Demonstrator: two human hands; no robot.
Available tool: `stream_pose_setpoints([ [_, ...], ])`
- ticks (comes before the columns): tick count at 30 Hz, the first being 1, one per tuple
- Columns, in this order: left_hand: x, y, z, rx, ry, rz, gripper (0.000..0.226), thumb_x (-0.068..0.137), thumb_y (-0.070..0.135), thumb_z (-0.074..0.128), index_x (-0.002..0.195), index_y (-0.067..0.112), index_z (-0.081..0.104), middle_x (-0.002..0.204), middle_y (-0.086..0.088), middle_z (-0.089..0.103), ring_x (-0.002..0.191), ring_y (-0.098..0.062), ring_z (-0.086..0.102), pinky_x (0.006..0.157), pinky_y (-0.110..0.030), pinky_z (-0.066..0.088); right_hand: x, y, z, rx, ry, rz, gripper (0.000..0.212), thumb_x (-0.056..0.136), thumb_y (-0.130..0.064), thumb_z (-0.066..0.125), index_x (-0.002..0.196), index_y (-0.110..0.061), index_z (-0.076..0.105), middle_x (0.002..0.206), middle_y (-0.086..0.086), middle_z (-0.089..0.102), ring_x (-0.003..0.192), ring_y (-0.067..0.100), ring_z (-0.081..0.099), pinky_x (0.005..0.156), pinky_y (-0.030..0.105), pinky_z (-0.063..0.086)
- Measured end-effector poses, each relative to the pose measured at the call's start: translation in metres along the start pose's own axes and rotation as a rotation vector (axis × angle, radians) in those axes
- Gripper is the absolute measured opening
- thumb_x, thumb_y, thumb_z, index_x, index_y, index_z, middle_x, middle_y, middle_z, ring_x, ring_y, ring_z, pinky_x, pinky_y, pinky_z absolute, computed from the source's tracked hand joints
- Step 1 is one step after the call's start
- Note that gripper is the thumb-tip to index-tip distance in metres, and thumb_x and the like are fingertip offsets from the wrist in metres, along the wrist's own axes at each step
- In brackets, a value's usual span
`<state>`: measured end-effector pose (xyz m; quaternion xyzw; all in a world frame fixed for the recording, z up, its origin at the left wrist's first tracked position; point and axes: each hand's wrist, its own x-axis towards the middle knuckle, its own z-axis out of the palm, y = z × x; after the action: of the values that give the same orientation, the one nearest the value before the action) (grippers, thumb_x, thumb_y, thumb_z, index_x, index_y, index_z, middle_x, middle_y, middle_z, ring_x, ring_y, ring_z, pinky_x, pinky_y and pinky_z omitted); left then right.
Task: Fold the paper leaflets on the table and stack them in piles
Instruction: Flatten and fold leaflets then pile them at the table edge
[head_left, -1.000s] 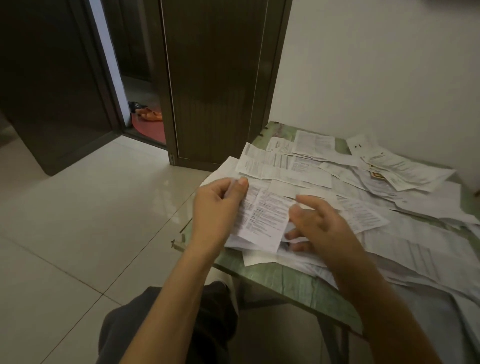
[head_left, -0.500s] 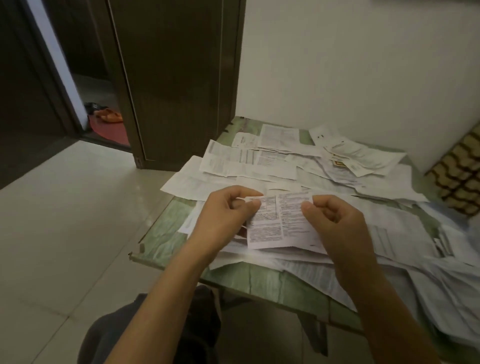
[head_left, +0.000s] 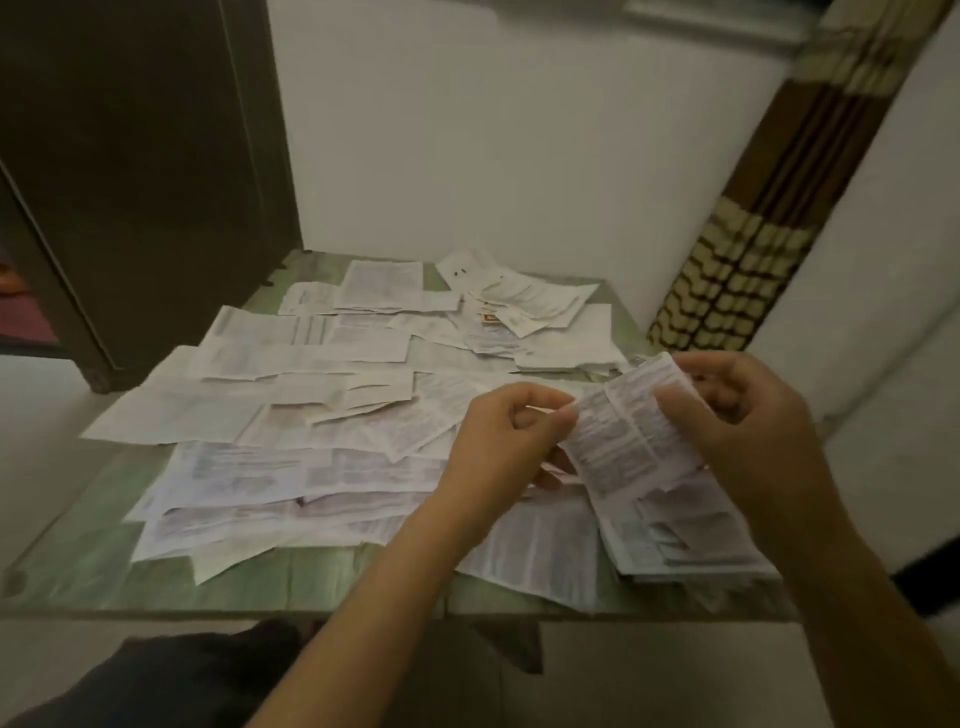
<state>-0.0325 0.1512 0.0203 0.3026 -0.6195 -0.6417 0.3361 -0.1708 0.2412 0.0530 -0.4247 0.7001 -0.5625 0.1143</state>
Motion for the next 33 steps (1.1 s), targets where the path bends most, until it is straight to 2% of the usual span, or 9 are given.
stream_pose_setpoints([
  [8, 0.042, -0.001, 0.078, 0.275, -0.008, 0.068, 0.007, 0.092, 0.019, 0.056, 0.092, 0.018, 0.063, 0.082, -0.003, 0.066, 0.067, -0.01, 0.059, 0.06, -0.022, 0.049, 0.021, 0.039, -0.055, -0.146, 0.162, 0.084, 0.012, 0.087, -0.013, 0.06, 0.097, -0.02, 0.056, 0.078, -0.004, 0.062, 0.06, 0.001, 0.061, 0.045, 0.015, 0.046],
  [11, 0.048, -0.011, 0.085, 0.35, -0.011, 0.036, 0.011, 0.092, 0.02, 0.056, 0.098, 0.016, 0.065, 0.084, -0.001, 0.064, 0.068, -0.008, 0.058, 0.063, -0.022, 0.049, 0.022, 0.062, -0.054, -0.186, 0.154, 0.182, 0.014, 0.087, -0.016, 0.062, 0.099, -0.018, 0.056, 0.081, -0.007, 0.058, 0.073, 0.009, 0.059, 0.055, 0.023, 0.046],
  [15, 0.044, -0.034, 0.089, 0.585, -0.105, -0.036, 0.021, 0.093, 0.026, 0.055, 0.106, 0.013, 0.064, 0.087, 0.002, 0.063, 0.071, -0.007, 0.058, 0.067, -0.021, 0.05, 0.016, 0.088, -0.049, -0.307, 0.066, 0.307, 0.017, 0.088, -0.017, 0.061, 0.104, -0.016, 0.057, 0.094, -0.001, 0.058, 0.084, 0.015, 0.057, 0.059, 0.021, 0.044],
  [20, 0.039, -0.059, 0.092, 0.776, -0.095, -0.035, 0.022, 0.092, 0.031, 0.055, 0.107, 0.017, 0.063, 0.086, 0.004, 0.059, 0.076, -0.01, 0.054, 0.07, -0.022, 0.046, 0.003, 0.11, -0.044, -0.407, -0.032, 0.401, 0.013, 0.089, -0.019, 0.06, 0.1, -0.019, 0.053, 0.094, 0.001, 0.056, 0.082, 0.016, 0.055, 0.064, 0.026, 0.048],
  [23, 0.039, -0.066, 0.094, 0.948, -0.061, 0.039, 0.033, 0.09, 0.036, 0.057, 0.119, 0.022, 0.055, 0.111, 0.002, 0.052, 0.099, -0.012, 0.048, 0.08, -0.02, 0.04, 0.0, 0.114, -0.041, -0.471, -0.022, 0.41, 0.017, 0.088, -0.025, 0.061, 0.103, -0.02, 0.054, 0.095, 0.001, 0.058, 0.087, 0.021, 0.059, 0.075, 0.035, 0.052],
  [25, 0.041, -0.069, 0.095, 1.057, -0.05, 0.103, 0.043, 0.09, 0.039, 0.054, 0.13, 0.023, 0.047, 0.122, 0.002, 0.044, 0.112, -0.015, 0.04, 0.09, -0.023, 0.035, -0.002, 0.116, -0.039, -0.515, -0.012, 0.403, 0.021, 0.087, -0.028, 0.061, 0.105, -0.019, 0.055, 0.097, 0.001, 0.06, 0.088, 0.021, 0.059, 0.074, 0.033, 0.051],
  [28, 0.045, -0.073, 0.1, 1.146, -0.097, 0.164, 0.047, 0.093, 0.047, 0.041, 0.131, 0.021, 0.047, 0.127, 0.002, 0.042, 0.116, -0.018, 0.033, 0.095, -0.026, 0.026, -0.004, 0.12, -0.036, -0.541, 0.0, 0.378, 0.027, 0.087, -0.031, 0.062, 0.109, -0.017, 0.056, 0.107, 0.004, 0.057, 0.087, 0.019, 0.056, 0.073, 0.03, 0.047],
  [31, 0.045, -0.078, 0.105, 1.147, -0.143, 0.176, 0.086, 0.071, 0.063, 0.005, 0.135, 0.021, 0.043, 0.132, 0.004, 0.041, 0.119, -0.017, 0.03, 0.097, -0.028, 0.022, -0.005, 0.121, -0.036, -0.509, 0.012, 0.367, 0.026, 0.088, -0.03, 0.061, 0.109, -0.016, 0.054, 0.109, 0.005, 0.048, 0.083, 0.016, 0.052, 0.072, 0.029, 0.045],
  [33, 0.045, -0.079, 0.106, 1.146, -0.129, 0.17, 0.097, 0.061, 0.063, -0.002, 0.137, 0.022, 0.042, 0.133, 0.005, 0.04, 0.119, -0.017, 0.03, 0.097, -0.028, 0.021, -0.006, 0.122, -0.039, -0.449, 0.015, 0.351, 0.023, 0.088, -0.027, 0.061, 0.107, -0.016, 0.054, 0.108, 0.004, 0.048, 0.082, 0.014, 0.051, 0.068, 0.026, 0.043],
])
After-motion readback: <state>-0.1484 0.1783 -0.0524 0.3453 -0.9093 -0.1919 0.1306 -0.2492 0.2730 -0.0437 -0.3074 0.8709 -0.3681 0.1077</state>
